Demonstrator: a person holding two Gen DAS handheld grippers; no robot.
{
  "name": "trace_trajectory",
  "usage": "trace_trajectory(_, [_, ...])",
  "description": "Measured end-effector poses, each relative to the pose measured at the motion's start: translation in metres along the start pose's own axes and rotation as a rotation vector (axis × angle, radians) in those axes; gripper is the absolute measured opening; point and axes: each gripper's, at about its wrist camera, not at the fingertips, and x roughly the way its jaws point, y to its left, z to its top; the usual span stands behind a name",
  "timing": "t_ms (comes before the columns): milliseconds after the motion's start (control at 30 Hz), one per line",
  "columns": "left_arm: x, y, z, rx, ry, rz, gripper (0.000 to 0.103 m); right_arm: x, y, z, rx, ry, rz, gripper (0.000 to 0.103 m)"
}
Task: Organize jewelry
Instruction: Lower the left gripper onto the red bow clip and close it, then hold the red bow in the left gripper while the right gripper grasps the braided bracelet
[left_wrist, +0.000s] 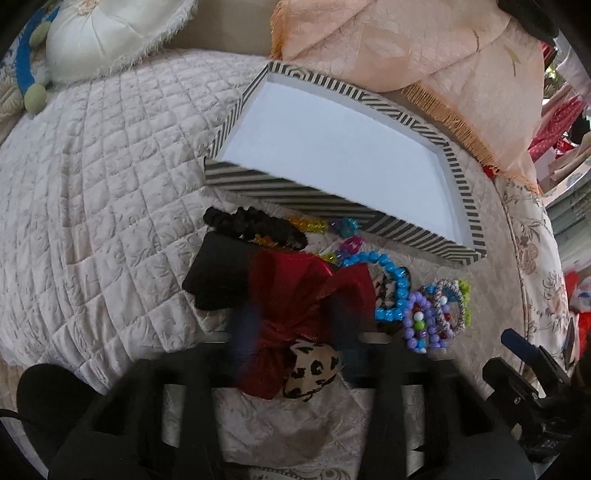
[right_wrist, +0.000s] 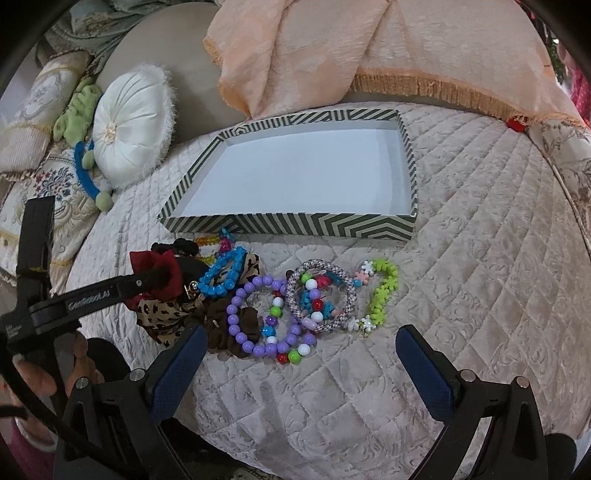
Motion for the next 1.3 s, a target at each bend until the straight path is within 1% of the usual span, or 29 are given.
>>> trace_trajectory(33, [0.001,0.004,0.000,-0.013,0.000,-0.004,0.015,0.004,-0.002,-0.001,-0.006,0.008,-0.011,0.082])
trace_trajectory(67, [0.000,0.007,-0.001,-0.024,-0.005,-0.015,0.012,0.007,-0.004,-0.001,-0.006,0.018,-0.012,0.075])
trace_trajectory(100, [-0.002,0.011,-0.001,-0.031,-0.009,-0.017,0.012,0.010,-0.006,-0.001,-0.001,0.030,-0.003,0.067])
trace_trajectory(133, [-0.005,0.013,-0.003,-0.037,-0.015,-0.017,0.011,0.013,-0.008,-0.002,0.008,0.039,0.010,0.064])
trace_trajectory(167, [-0.009,0.017,-0.003,-0.044,-0.027,-0.015,0.010,0.014,-0.009,-0.003,0.015,0.039,0.016,0.064])
trace_trajectory(267, [-0.020,0.027,-0.003,-0.070,-0.053,-0.013,0.009,0.016,-0.008,-0.001,0.005,0.035,0.016,0.059])
trace_trajectory(300, [-0.024,0.031,-0.002,-0.082,-0.062,-0.015,0.009,0.018,-0.007,0.001,-0.001,0.036,0.028,0.056])
trace_trajectory(333, [-0.027,0.034,-0.001,-0.093,-0.070,-0.017,0.008,0.019,-0.004,0.003,-0.013,0.036,0.047,0.052])
trace_trajectory(367, [-0.032,0.037,-0.001,-0.103,-0.081,-0.019,0.008,0.021,-0.001,0.005,-0.029,0.034,0.056,0.051])
trace_trajectory(467, [-0.041,0.043,0.000,-0.116,-0.101,-0.021,0.008,0.029,0.010,0.009,-0.096,0.034,0.051,0.046])
trace_trajectory(500, [-0.042,0.043,0.000,-0.117,-0.103,-0.022,0.008,0.033,0.013,0.009,-0.107,0.039,0.054,0.041])
trace_trajectory(600, [-0.046,0.041,-0.001,-0.113,-0.100,-0.027,0.008,0.050,0.013,0.010,-0.115,0.069,0.054,0.036])
trace_trajectory(633, [-0.046,0.042,-0.001,-0.114,-0.100,-0.029,0.008,0.054,0.011,0.010,-0.112,0.069,0.051,0.032])
trace_trajectory(667, [-0.047,0.041,-0.001,-0.114,-0.098,-0.033,0.008,0.055,0.010,0.010,-0.105,0.068,0.055,0.029])
trace_trajectory(733, [-0.047,0.041,-0.002,-0.112,-0.096,-0.035,0.008,0.056,0.007,0.011,-0.097,0.072,0.082,0.020])
trace_trajectory(833, [-0.048,0.039,-0.002,-0.109,-0.095,-0.034,0.008,0.054,0.006,0.010,-0.118,0.069,0.074,0.011])
trace_trajectory(967, [-0.055,0.035,-0.001,-0.103,-0.105,-0.048,0.008,0.035,-0.004,0.012,-0.072,0.036,0.148,0.008])
trace_trajectory(1033, [-0.062,0.033,0.001,-0.095,-0.119,-0.047,0.008,0.028,-0.003,0.015,-0.085,0.020,0.143,0.008])
trace_trajectory(1167, [-0.072,0.032,0.003,-0.099,-0.143,-0.055,0.008,0.015,0.000,0.019,-0.079,-0.006,0.176,0.008])
trace_trajectory(1233, [-0.076,0.032,0.002,-0.095,-0.147,-0.053,0.008,0.012,0.004,0.021,-0.095,-0.011,0.168,0.008])
trace_trajectory(1300, [-0.077,0.032,0.002,-0.095,-0.149,-0.051,0.008,0.019,0.007,0.022,-0.107,0.008,0.136,0.008])
